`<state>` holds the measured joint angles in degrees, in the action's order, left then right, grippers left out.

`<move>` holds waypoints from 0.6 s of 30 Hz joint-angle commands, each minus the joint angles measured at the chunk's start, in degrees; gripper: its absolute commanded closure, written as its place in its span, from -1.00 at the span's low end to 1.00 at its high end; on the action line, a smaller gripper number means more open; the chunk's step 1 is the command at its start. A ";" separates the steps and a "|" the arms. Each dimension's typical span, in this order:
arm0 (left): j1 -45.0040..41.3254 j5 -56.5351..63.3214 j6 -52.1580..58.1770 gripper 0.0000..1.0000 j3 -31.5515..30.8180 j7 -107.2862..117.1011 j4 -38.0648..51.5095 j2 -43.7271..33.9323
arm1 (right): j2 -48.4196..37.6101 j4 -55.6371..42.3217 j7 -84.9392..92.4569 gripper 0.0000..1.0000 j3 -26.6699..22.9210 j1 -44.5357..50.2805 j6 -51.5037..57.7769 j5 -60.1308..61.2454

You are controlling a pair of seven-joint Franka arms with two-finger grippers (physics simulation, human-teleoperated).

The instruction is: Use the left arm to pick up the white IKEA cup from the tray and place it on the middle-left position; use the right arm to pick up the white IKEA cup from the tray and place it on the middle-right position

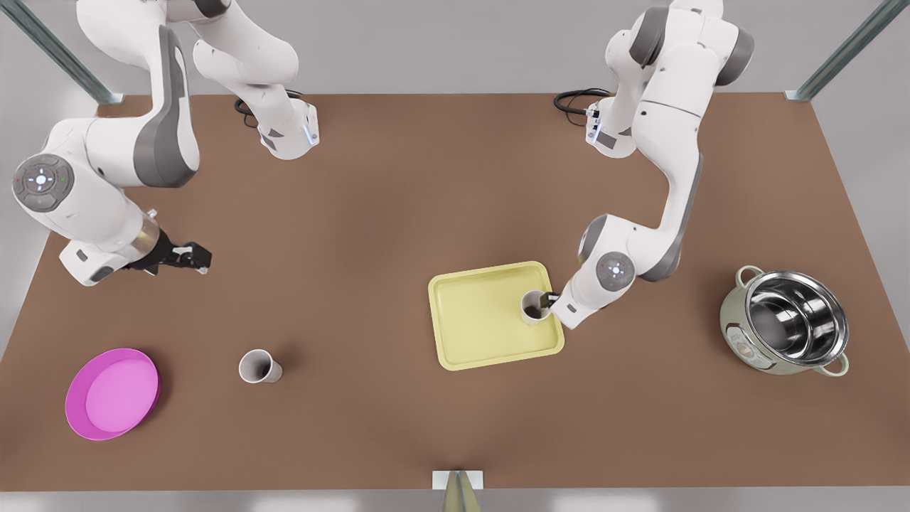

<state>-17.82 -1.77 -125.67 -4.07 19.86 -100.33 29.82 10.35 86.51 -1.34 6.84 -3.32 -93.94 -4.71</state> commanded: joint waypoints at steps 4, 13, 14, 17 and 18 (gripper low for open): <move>-0.47 -0.25 -3.52 -1.00 -0.15 6.94 -0.48 1.38 | 0.72 -0.12 1.16 -1.00 -0.16 -0.11 -0.19 0.23; -1.70 -0.52 -8.36 -0.37 -0.50 8.00 -0.22 4.46 | 2.31 -0.21 1.16 -1.00 0.02 -1.16 -0.28 0.32; -1.96 -0.60 -8.18 0.13 -0.50 8.35 -0.04 4.37 | 2.39 -0.21 1.16 -1.00 -0.07 -1.16 -0.28 0.32; -1.96 -0.60 -8.18 0.66 -0.50 8.26 0.13 4.46 | 2.31 -0.29 1.16 -1.00 -0.07 -1.16 -0.28 0.41; -1.96 -0.60 -8.18 0.74 -0.50 8.35 0.13 4.37 | 2.31 -0.38 1.16 -1.00 -0.07 -1.16 -0.28 0.41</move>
<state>-19.78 -1.62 -132.90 -4.56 25.27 -100.23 34.25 12.77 86.19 -0.66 6.77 -4.48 -94.22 -4.38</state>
